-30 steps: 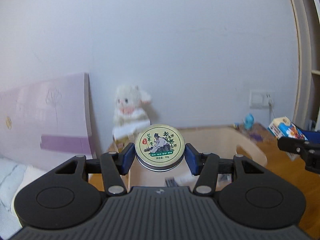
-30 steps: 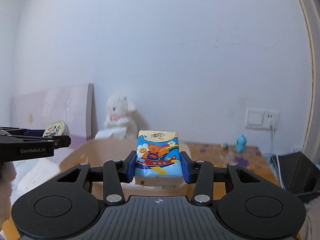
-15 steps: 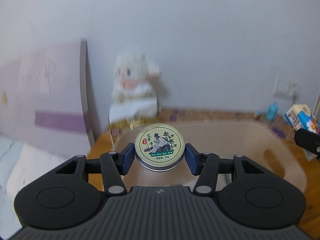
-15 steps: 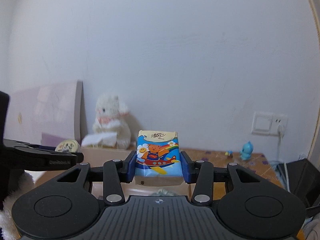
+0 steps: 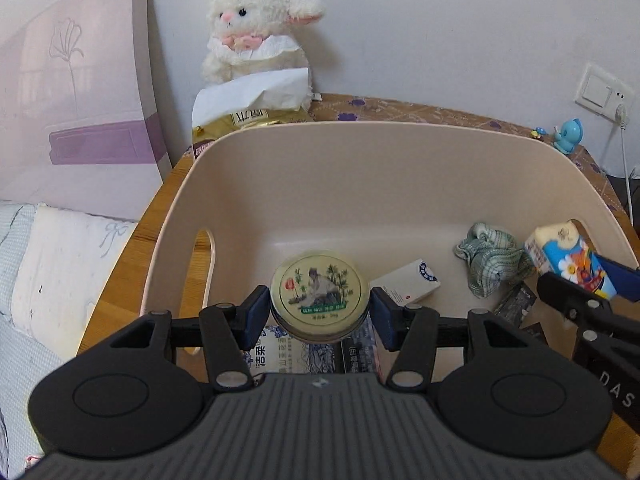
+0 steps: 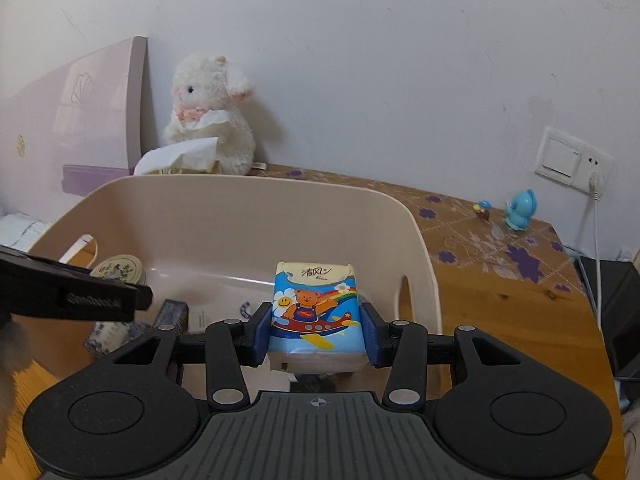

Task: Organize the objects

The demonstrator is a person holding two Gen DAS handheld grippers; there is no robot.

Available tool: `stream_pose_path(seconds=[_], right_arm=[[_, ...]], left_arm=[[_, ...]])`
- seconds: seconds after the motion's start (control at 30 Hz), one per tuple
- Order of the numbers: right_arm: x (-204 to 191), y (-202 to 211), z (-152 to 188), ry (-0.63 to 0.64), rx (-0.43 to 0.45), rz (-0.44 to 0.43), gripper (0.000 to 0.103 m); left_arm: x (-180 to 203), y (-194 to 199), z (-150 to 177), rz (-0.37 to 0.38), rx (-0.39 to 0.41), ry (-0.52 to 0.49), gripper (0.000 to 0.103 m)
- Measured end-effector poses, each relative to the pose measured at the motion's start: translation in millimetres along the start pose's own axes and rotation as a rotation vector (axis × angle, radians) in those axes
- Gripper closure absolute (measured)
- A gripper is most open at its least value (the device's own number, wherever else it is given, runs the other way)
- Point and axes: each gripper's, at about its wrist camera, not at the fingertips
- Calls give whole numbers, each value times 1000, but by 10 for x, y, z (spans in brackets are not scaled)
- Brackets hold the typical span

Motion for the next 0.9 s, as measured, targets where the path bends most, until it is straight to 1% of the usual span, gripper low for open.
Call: stream_pose_path(seconds=[0.03, 0.07, 0.1, 0.13, 0.23, 0.3, 0.43, 0.5, 0.57, 0.7, 0.9], right_arm=[[-5, 49, 12, 1, 10, 0, 50], [-6, 85, 4, 3, 16, 4, 44], [-10, 144, 2, 7, 23, 11, 33], [-18, 211, 7, 11, 33, 16, 30], [-32, 385, -8, 24, 47, 22, 25], [-13, 507, 4, 19, 52, 23, 16], [20, 702, 31, -8, 65, 19, 9], [40, 803, 60, -26, 70, 8, 3], [31, 919, 106, -32, 77, -3, 0], [-43, 1178, 230, -26, 84, -21, 0], [-196, 1563, 472, -20, 100, -46, 0]], left_arm=[[-1, 35, 15, 4, 10, -4, 39], [4, 81, 18, 13, 21, -4, 35], [7, 149, 26, 32, 36, -3, 22], [8, 212, 45, 43, 53, -2, 14], [20, 409, 105, 54, 100, -15, 13], [29, 540, 145, 50, 121, -25, 13], [18, 803, 248, 46, 163, -29, 13], [1, 958, 296, 39, 190, -32, 13], [-40, 1131, 354, 40, 218, -25, 13], [-120, 1457, 514, 48, 256, -13, 10], [-153, 1802, 830, 31, 280, -31, 10]])
Point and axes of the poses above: each gripper's, at about its wrist camera, not at the fingertips, and y roughly against the way its jaws point, x to its right, z to its underside, and after that the axes turned 10 degrees about y, right-handed
